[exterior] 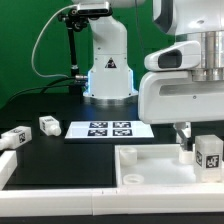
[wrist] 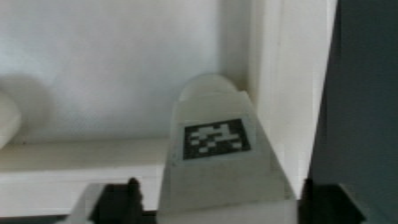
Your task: Assemble one leg
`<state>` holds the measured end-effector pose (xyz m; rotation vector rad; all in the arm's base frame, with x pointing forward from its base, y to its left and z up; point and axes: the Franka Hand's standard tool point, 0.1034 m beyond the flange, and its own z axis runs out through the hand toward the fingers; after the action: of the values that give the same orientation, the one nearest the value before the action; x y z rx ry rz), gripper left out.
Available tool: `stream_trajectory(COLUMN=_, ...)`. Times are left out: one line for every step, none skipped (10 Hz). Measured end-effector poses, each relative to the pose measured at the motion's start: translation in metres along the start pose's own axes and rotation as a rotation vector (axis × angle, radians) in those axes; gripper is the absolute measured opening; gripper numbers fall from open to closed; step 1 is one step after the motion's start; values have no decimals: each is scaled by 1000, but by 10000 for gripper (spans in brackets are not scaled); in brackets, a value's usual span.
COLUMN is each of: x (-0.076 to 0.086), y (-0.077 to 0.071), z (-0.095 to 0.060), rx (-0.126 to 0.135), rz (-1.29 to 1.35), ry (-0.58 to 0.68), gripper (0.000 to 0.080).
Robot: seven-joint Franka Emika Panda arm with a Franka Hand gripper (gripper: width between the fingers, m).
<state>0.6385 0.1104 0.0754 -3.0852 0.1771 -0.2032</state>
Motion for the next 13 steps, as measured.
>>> stream_trajectory(x=0, y=0, z=0, rx=0, rz=52, ry=0, gripper=282)
stream_trajectory(x=0, y=0, z=0, rx=0, rz=119, ry=0, gripper=285)
stream_trajectory(x=0, y=0, z=0, rx=0, rz=173, ry=0, gripper=285)
stream_trajectory(x=-1, y=-1, z=0, rx=-12, rz=354, ry=-4, gripper=285)
stream_trajectory(x=-1, y=0, z=0, rx=-17, rz=540, ry=-17, gripper=285)
stream_trajectory(x=0, y=0, z=0, rx=-17, rz=758, ry=-33, gripper=285)
stream_trajectory(x=-1, y=-2, z=0, rx=-26, rz=996, ry=-44, gripper=285)
stream_trajectory(x=-1, y=-3, z=0, rx=-12, rz=1171, ry=-57, gripper=285)
stream_trajectory(x=-1, y=-3, z=0, rx=3, rz=1349, ry=-63, gripper=286)
stream_trajectory(x=0, y=-2, z=0, rx=9, rz=1442, ry=-71, gripper=286)
stream_trajectory(x=0, y=0, z=0, rx=22, rz=1491, ry=-86, gripper=286)
stream_trajectory(x=1, y=0, z=0, rx=37, rz=1568, ry=-103, gripper=287)
stream_trajectory(x=1, y=-1, z=0, rx=44, rz=1614, ry=-113, gripper=287)
